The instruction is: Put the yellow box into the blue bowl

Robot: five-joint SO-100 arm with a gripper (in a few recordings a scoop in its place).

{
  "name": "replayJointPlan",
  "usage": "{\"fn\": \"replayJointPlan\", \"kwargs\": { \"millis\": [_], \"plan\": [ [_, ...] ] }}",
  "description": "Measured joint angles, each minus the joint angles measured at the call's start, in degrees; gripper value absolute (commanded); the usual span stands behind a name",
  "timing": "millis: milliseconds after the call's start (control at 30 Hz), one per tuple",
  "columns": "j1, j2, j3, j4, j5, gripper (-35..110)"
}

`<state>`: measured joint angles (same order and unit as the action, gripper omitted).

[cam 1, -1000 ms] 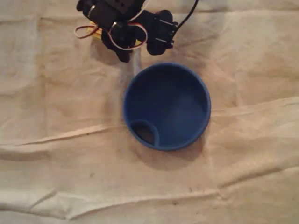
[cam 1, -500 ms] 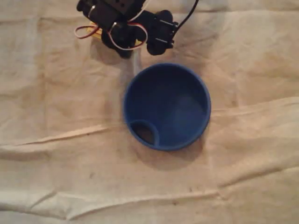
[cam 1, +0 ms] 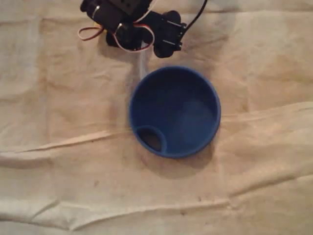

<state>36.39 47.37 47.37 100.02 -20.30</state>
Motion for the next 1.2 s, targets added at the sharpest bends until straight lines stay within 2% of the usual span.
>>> {"fn": "replayJointPlan", "kwargs": {
  "millis": [267,867,1200],
  "plan": [
    [0.0,2.11,0.0,0.0,0.0,0],
    [-0.18,28.04,0.0,0.44,0.0,0],
    [-11.78,29.62,0.0,0.44,0.0,0]
  ]
}}
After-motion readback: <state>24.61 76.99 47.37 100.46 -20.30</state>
